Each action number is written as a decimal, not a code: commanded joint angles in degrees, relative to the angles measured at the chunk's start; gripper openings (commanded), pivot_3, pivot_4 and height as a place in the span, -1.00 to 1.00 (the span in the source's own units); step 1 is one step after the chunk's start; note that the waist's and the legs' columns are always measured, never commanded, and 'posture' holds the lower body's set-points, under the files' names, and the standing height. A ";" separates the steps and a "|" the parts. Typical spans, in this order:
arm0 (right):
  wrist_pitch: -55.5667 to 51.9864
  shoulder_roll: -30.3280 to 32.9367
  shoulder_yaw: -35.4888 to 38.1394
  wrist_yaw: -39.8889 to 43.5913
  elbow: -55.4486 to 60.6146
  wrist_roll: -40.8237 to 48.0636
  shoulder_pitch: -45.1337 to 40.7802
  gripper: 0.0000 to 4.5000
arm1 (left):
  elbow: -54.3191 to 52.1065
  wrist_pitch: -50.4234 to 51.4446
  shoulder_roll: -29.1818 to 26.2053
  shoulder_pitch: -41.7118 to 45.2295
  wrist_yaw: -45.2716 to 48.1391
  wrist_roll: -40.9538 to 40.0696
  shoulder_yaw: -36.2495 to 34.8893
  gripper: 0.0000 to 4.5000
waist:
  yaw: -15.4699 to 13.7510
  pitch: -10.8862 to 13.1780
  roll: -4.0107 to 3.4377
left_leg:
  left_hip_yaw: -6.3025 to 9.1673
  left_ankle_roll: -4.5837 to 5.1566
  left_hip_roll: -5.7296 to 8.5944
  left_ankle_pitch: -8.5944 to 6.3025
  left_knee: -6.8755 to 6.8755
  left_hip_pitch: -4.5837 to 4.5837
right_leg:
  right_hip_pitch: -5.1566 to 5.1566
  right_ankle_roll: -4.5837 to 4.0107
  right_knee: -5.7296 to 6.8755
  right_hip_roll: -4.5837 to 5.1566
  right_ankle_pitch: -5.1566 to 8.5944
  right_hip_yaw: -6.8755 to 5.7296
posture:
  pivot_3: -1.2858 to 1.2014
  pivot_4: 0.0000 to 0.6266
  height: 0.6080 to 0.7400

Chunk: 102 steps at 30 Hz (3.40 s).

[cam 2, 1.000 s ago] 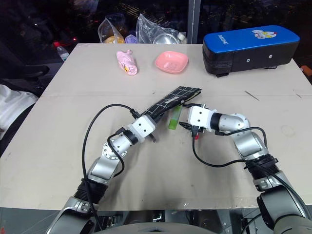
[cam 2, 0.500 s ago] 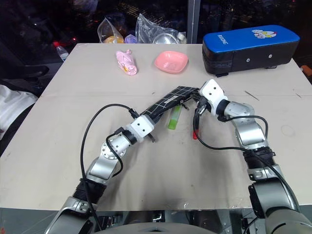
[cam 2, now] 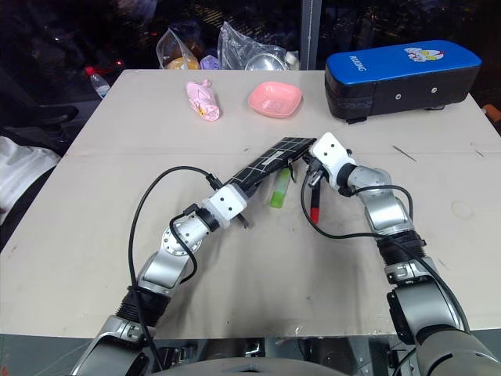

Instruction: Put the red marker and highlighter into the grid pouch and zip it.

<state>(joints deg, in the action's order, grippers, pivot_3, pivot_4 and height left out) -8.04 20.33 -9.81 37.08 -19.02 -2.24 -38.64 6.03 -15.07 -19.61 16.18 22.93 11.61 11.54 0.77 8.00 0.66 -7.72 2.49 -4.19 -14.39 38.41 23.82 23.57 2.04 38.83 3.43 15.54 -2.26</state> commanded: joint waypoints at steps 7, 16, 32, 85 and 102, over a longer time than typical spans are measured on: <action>2.13 1.42 0.02 -0.14 -1.21 -2.53 -4.60 -0.96 | -1.90 -0.95 -0.02 1.25 0.05 -0.74 -0.78 -1.00 | -0.16 0.00 0.00 | -0.02 0.00 -0.01 0.00 0.00 0.02 | 0.00 0.00 -0.02 0.04 0.00 0.00 | 0.03 -0.52 1.00; -11.90 5.83 4.55 4.43 12.02 4.36 -1.06 -0.96 | -1.52 -0.79 0.43 1.29 -0.26 -1.04 -1.04 -1.00 | 0.10 0.01 -0.01 | 0.00 0.00 -0.02 0.00 -0.02 0.00 | 0.00 0.00 0.00 0.04 0.00 0.00 | 0.03 -0.52 1.00; -16.05 1.47 2.54 0.82 10.49 4.55 -1.84 -0.96 | -1.85 -1.15 0.56 0.95 -0.04 -0.68 -0.57 -1.00 | -0.03 0.01 -0.02 | 0.00 0.00 -0.01 0.00 -0.02 0.01 | 0.01 0.00 -0.01 0.03 0.00 0.00 | 0.03 -0.52 1.00; 35.17 0.11 -15.31 -7.65 -17.26 -23.99 -16.26 0.98 | 3.45 -5.16 -0.50 5.19 1.01 -0.67 -1.10 -1.00 | 0.07 0.04 -0.05 | -0.42 -0.07 -0.05 0.05 -0.03 0.00 | 0.05 0.00 0.01 0.04 0.00 0.01 | 0.03 -0.52 1.00; -15.45 5.85 4.84 3.97 31.18 5.24 9.88 0.98 | 1.92 -3.07 -1.67 3.56 -0.21 -3.50 -5.36 -1.00 | -0.13 0.03 -0.05 | 0.01 -0.07 -0.05 0.04 -0.04 0.00 | 0.03 0.00 0.01 0.05 0.00 -0.02 | 0.03 -0.52 1.00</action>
<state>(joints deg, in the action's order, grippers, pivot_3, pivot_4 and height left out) -14.36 25.75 -7.65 42.87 3.90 0.51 -31.38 9.77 -17.77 -20.79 19.67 22.92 8.97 7.32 0.64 8.03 0.61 -7.68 2.42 -4.25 -14.36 38.36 23.84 23.61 2.04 38.83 3.47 15.54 -2.29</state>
